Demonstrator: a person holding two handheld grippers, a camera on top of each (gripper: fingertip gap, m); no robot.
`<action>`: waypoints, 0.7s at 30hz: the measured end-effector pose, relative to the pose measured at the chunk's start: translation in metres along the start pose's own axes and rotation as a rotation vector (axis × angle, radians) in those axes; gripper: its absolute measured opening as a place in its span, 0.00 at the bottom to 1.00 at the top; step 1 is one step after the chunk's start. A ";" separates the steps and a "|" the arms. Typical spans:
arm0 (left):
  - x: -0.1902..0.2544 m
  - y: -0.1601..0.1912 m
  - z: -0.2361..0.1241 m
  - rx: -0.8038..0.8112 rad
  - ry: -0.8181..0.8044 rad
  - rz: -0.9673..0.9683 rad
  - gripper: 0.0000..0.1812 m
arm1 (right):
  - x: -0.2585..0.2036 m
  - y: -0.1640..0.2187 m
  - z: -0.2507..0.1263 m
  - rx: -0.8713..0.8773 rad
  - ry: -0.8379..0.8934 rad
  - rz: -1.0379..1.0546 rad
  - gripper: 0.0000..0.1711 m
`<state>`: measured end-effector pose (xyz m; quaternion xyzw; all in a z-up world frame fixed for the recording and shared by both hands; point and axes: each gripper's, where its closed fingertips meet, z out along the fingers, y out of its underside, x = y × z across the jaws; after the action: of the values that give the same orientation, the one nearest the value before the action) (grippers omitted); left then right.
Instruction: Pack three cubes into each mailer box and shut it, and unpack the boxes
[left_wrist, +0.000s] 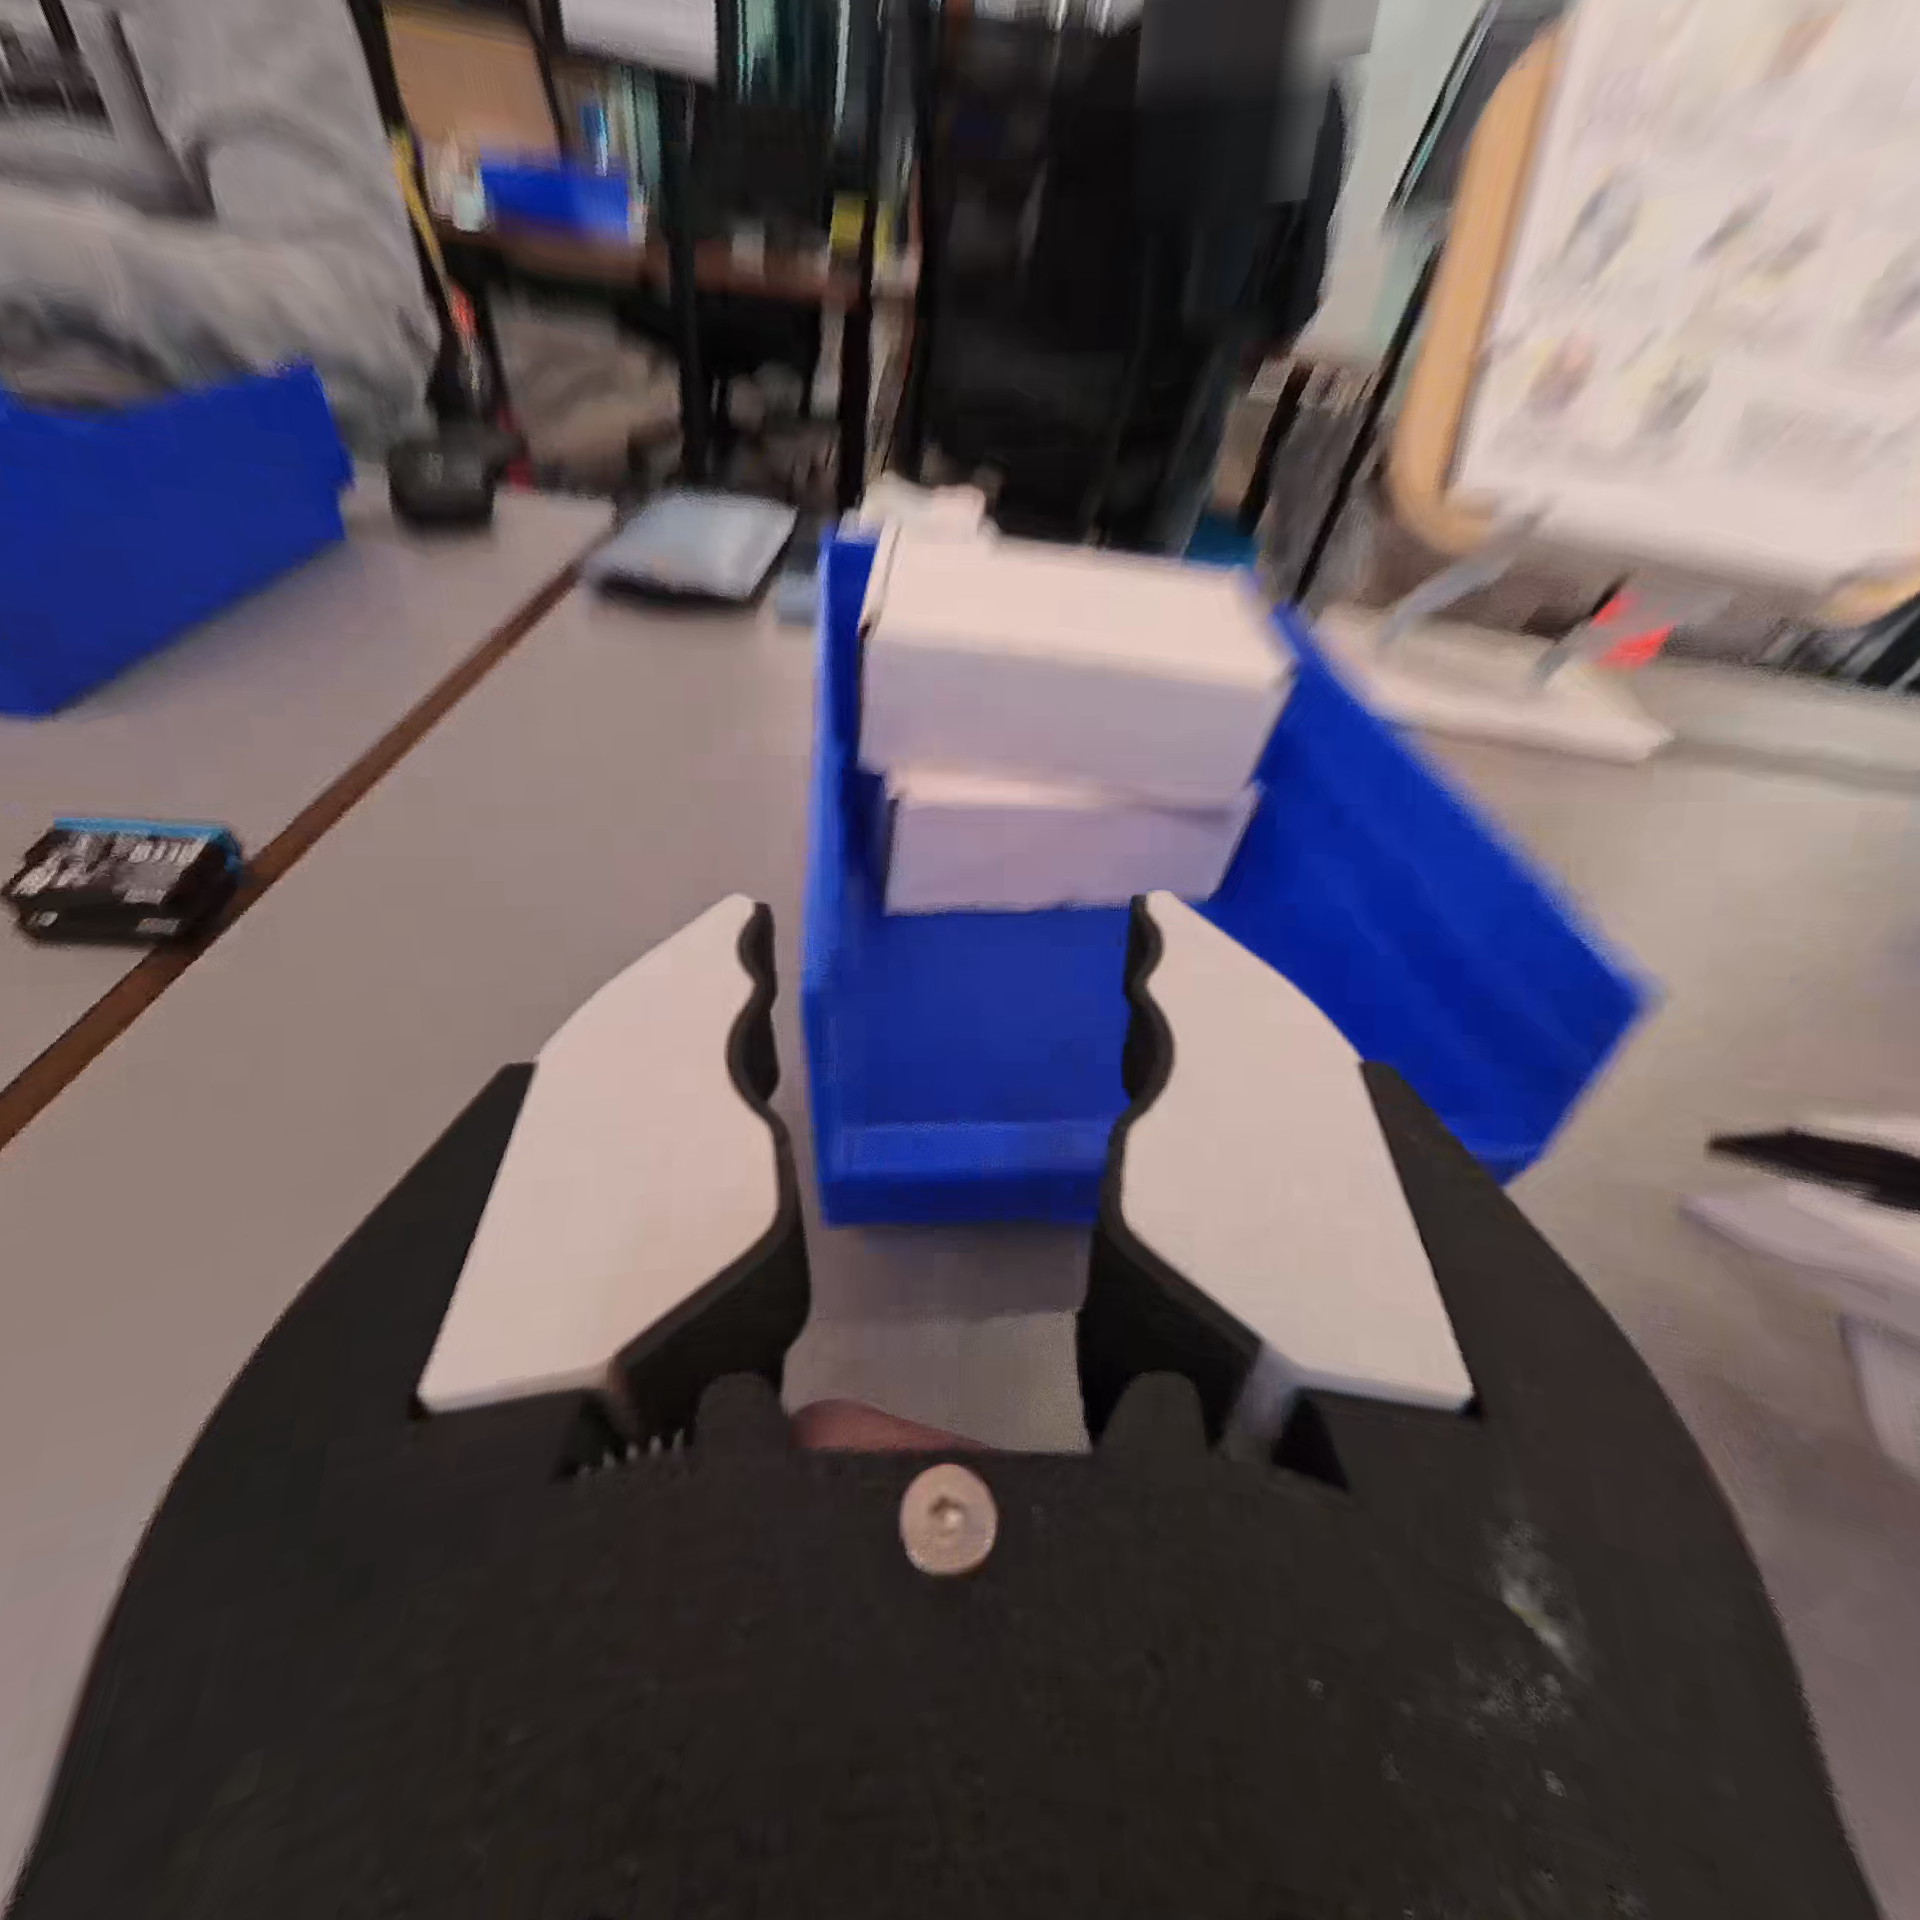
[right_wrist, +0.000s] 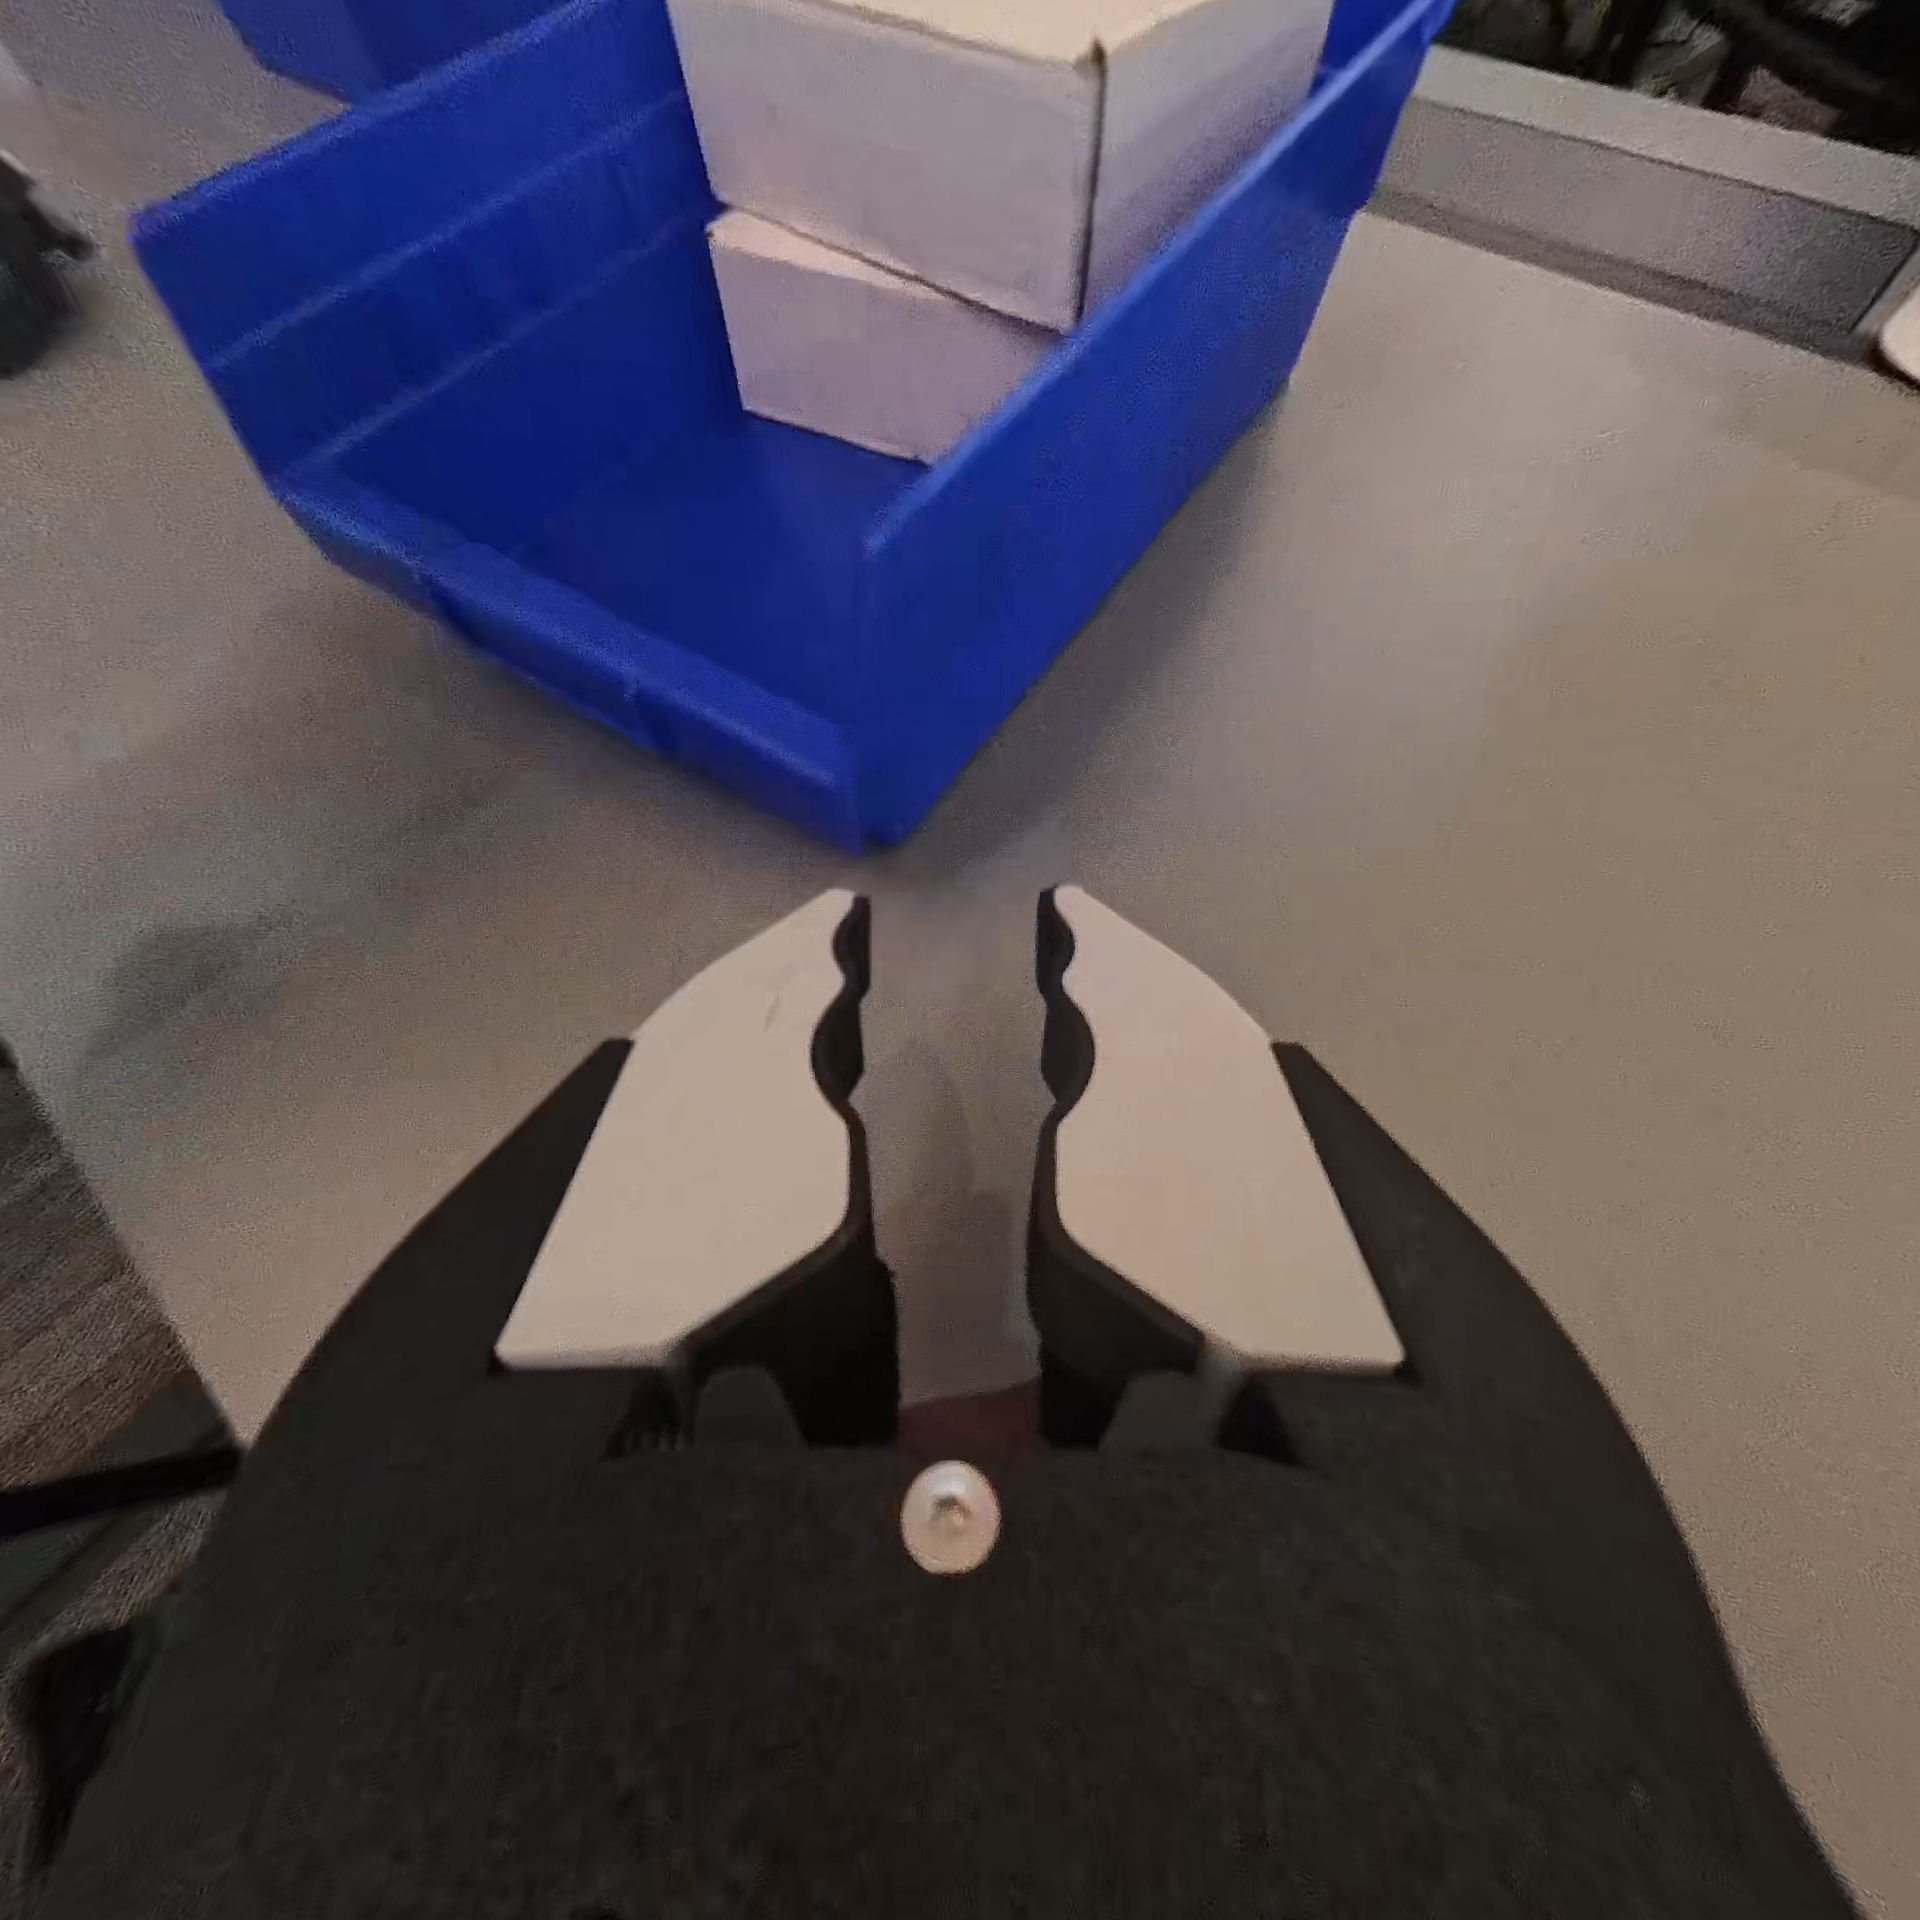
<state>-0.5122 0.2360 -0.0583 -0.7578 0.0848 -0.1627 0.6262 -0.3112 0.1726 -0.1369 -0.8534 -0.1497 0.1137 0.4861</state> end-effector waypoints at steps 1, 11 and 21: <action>0.012 -0.009 -0.012 0.061 0.036 -0.033 0.34 | 0.008 0.011 -0.019 0.000 -0.040 0.014 0.20; 0.189 0.062 -0.053 -0.136 0.435 -0.066 0.35 | 0.180 0.076 -0.218 0.275 0.192 0.022 0.20; 0.223 0.059 -0.024 -0.135 0.508 0.048 0.31 | 0.248 0.102 -0.237 0.277 0.343 0.229 0.13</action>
<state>-0.3086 0.1276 -0.0803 -0.7305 0.2679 -0.3270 0.5364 0.0146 0.0257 -0.1181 -0.7969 0.0498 0.0408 0.6006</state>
